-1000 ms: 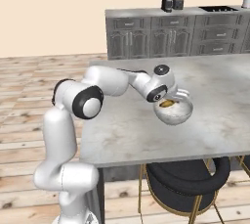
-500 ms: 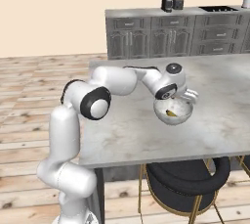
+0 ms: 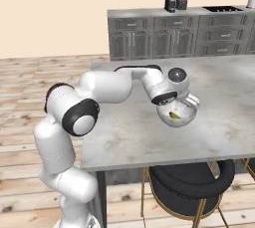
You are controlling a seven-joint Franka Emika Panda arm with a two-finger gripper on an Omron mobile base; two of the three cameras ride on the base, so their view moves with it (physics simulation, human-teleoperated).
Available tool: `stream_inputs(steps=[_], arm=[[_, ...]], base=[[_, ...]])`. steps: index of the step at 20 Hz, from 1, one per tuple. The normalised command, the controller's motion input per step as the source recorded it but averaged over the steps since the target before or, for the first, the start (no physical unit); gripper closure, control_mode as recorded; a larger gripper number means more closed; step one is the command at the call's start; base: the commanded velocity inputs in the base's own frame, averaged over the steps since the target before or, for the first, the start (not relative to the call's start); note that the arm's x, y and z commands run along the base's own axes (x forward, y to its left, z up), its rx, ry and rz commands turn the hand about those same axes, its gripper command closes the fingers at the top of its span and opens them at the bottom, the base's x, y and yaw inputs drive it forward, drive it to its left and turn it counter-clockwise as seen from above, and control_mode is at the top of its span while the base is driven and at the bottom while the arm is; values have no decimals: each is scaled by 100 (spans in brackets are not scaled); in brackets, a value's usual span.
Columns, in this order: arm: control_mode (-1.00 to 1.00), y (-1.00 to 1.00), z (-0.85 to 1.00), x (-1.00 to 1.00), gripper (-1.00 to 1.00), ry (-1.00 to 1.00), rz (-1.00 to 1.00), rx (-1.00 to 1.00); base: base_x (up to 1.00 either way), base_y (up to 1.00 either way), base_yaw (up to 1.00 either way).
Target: Retrieve the kiwi and banana from the fridge and place them into the bowl on the dining table.
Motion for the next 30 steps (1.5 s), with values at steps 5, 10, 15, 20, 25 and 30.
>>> stream_inputs(steps=[5, 10, 15, 20, 25, 30], arm=[[-100, 78, 2, -100, -100, -15, 15, -8], [-100, 72, 34, -100, -100, 8, 29, -22], [-100, 48, 57, -100, -100, 25, 36, -30], [-100, 48, 57, -100, -100, 25, 34, -28], [-100, 72, 30, -100, -100, 8, 31, -16], [-100, 80, 4, -94, -100, 0, 29, -3]], base=[[0, 0, 0], [0, 0, 0], [0, 0, 0], [0, 0, 0], [0, 0, 0], [0, 0, 0]])
